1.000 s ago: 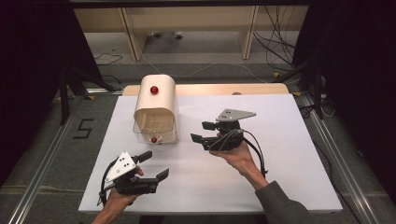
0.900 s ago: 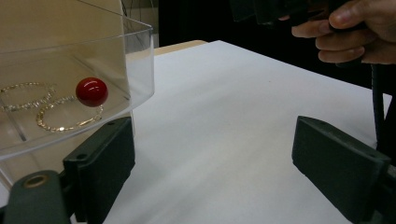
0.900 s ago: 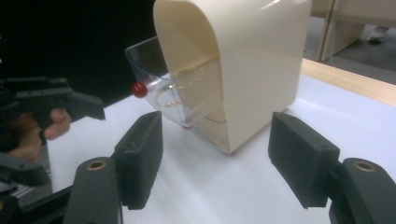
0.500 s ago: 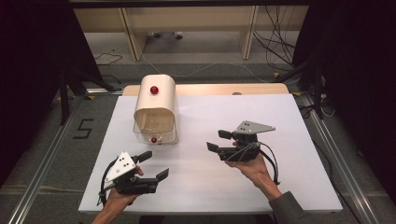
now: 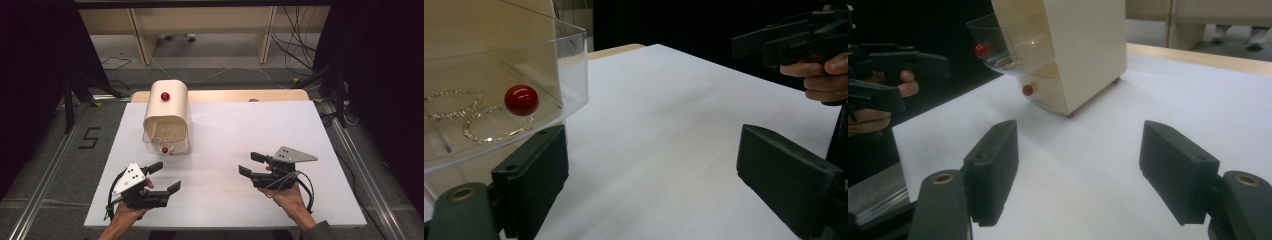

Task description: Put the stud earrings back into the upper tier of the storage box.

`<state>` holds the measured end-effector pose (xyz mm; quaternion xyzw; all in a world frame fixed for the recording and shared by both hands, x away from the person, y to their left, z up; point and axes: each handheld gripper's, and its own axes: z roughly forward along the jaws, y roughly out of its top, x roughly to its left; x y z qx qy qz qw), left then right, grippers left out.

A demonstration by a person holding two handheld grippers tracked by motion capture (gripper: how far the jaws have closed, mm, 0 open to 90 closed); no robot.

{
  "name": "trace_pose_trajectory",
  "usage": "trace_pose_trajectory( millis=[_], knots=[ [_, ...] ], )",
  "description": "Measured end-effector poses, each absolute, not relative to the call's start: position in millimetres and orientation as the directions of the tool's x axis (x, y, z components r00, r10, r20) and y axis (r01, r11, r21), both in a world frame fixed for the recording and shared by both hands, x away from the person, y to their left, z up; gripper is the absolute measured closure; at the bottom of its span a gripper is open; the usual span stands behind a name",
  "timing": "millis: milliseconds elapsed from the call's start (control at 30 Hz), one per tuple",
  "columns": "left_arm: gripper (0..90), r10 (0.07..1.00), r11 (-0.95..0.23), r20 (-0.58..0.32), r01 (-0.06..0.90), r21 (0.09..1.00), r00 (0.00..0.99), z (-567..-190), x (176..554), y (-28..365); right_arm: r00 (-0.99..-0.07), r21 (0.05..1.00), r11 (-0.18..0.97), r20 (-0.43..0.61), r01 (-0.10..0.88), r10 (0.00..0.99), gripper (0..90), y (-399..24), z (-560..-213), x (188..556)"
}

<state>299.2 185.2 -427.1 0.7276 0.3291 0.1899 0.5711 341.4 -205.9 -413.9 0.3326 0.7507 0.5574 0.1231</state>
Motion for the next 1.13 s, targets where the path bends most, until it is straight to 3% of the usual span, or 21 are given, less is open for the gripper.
trace_pose_trajectory(
  millis=[533,1133],
  knots=[
    [12.7,0.694,-0.132,-0.101,0.265,0.955,0.712,-427,299,184,-0.709,0.912,0.149,0.185,0.382,0.681,31.8,-235,-432,319],
    [12.7,0.694,-0.133,-0.100,0.264,0.955,0.713,-427,299,184,-0.685,0.913,0.130,0.190,0.386,0.703,28.7,-243,-436,318]
  ],
)
